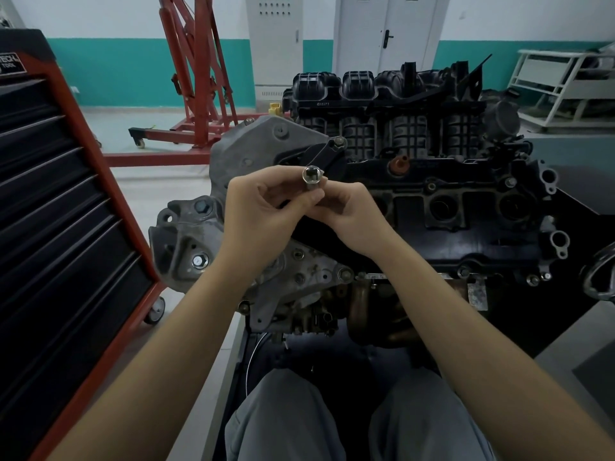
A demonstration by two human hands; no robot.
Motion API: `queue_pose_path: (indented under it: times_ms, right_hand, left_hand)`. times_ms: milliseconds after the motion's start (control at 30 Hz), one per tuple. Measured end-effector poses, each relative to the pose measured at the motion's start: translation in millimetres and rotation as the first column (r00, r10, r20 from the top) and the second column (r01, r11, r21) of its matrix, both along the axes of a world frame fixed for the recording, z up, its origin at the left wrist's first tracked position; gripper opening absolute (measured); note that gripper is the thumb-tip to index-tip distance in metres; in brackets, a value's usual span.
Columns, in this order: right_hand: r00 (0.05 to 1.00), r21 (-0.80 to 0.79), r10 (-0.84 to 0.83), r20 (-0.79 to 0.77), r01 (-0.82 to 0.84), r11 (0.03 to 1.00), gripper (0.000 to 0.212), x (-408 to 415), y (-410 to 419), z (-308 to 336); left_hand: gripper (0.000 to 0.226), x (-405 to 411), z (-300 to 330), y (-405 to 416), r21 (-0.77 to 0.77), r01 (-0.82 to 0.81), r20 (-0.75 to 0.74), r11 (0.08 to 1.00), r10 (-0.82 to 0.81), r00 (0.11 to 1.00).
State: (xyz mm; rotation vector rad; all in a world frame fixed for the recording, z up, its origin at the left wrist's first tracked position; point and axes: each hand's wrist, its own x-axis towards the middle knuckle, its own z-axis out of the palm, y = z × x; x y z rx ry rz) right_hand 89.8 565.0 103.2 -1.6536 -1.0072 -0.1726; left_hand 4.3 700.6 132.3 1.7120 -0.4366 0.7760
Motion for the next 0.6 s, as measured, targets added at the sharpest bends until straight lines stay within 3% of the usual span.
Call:
queue_pose_path:
  times_ms: [100, 167, 267, 467, 600]
  right_hand:
    - [0.999, 0.05, -0.032, -0.01, 0.032, 0.998, 0.023, 0.3, 0.7, -0.9]
    - [0.999, 0.062, -0.044, -0.008, 0.044, 0.997, 0.019, 0.1, 0.5, -1.3]
    - [0.999, 0.07, -0.035, -0.013, 0.036, 0.997, 0.019, 0.8, -0.5, -1.9]
    - [1.0, 0.022, -0.007, -0.013, 0.007, 1.0, 0.027, -2.3, 1.1, -0.9]
    - [0.998, 0.066, -0.057, -0.026, 0.058, 0.996, 0.017, -2.0, 0.6, -2.1]
  left_hand:
    - [0.03, -0.7, 0.8, 0.9, 0.022, 0.04, -0.026, 0.999, -0.039, 0.999]
    - [0.024, -0.9, 0.5, -1.4, 0.085, -0.031, -0.005, 0.996, 0.032, 0.999]
    - [0.024, -0.7, 0.7, -4.1, 0.032, -0.109, 0.018, 0.994, 0.108, 0.994]
    - [0.03, -1.6, 1.7, -1.7, -0.007, 0.032, -0.017, 0.999, -0.032, 0.999]
    - [0.027, -1.6, 2.2, -3.6, 0.048, -0.053, -0.004, 0.997, 0.053, 0.999]
